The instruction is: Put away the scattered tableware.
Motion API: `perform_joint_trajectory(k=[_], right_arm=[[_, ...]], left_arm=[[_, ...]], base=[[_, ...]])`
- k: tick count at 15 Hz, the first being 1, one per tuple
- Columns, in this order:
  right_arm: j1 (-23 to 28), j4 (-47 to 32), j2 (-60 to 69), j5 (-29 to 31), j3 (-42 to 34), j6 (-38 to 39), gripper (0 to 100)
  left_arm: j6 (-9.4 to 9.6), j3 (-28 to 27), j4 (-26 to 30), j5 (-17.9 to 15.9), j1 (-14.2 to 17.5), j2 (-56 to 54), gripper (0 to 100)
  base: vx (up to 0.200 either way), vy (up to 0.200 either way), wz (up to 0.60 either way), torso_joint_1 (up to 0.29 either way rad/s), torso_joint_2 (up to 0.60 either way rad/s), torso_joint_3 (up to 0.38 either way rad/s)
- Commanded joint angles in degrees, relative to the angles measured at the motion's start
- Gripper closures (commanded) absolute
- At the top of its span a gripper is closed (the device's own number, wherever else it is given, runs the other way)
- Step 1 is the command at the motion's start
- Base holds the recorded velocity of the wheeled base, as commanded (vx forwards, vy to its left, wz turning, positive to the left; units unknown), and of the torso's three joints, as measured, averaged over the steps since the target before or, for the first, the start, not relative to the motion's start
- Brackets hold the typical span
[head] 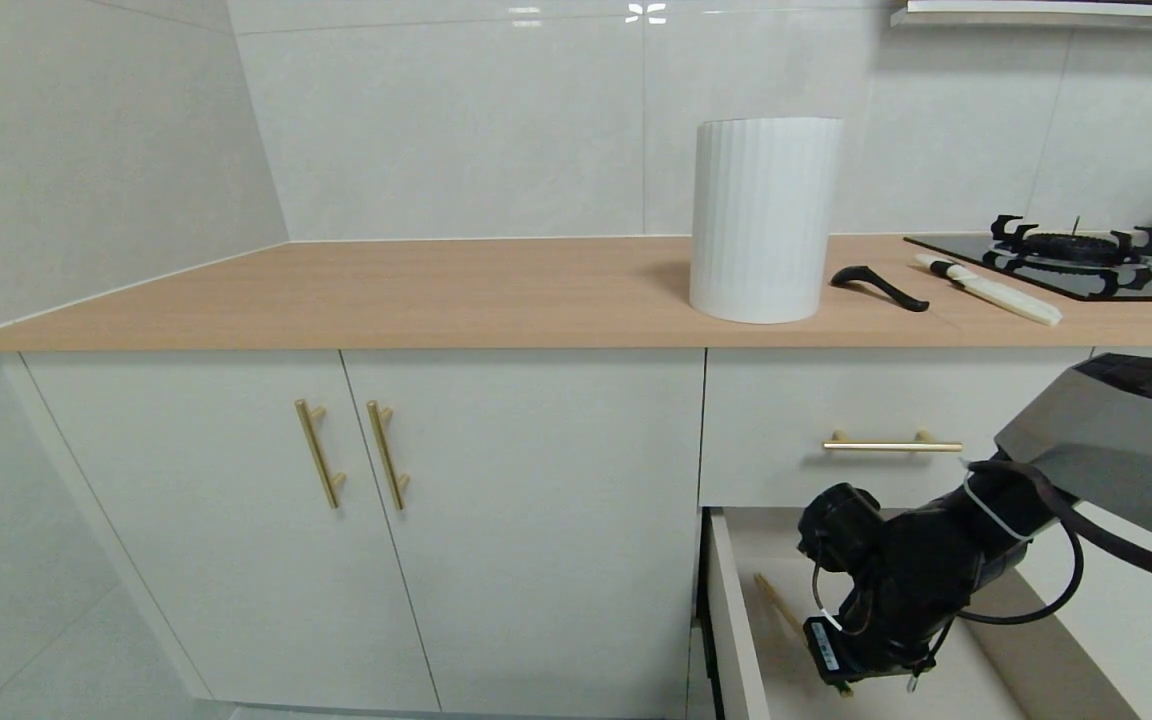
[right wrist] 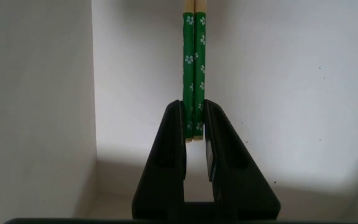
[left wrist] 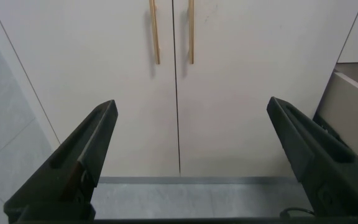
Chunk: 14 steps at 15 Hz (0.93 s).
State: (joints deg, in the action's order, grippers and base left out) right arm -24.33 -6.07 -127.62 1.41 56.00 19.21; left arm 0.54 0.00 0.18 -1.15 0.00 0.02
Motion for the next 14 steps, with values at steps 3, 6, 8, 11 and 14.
perform_joint_trajectory(k=[3,6,8,11,14], right_arm=[[-0.2,0.4,0.3,0.0,-0.1,0.1,0],[-0.2,0.4,0.5,0.0,-0.1,0.1,0],[-0.2,0.1,2.5,0.0,-0.2,0.4,0],[-0.1,-1.0,13.0,-0.4,-0.8,4.0,0],[2.5,-4.7,25.1,0.0,-1.3,3.6,0]], left_arm=[[-0.01,0.0,0.0,0.0,0.0,0.0,0],[-0.01,0.0,0.0,0.0,0.0,0.0,0],[-0.01,0.0,0.0,0.0,0.0,0.0,0],[-0.01,0.0,0.0,0.0,0.0,0.0,0],[-0.01,0.0,0.0,0.0,0.0,0.0,0]], base=[[0.0,0.0,0.0,0.0,0.0,0.0],[0.0,0.0,0.0,0.0,0.0,0.0],[0.0,0.0,0.0,0.0,0.0,0.0],[0.0,0.0,0.0,0.0,0.0,0.0],[0.0,0.0,0.0,0.0,0.0,0.0]])
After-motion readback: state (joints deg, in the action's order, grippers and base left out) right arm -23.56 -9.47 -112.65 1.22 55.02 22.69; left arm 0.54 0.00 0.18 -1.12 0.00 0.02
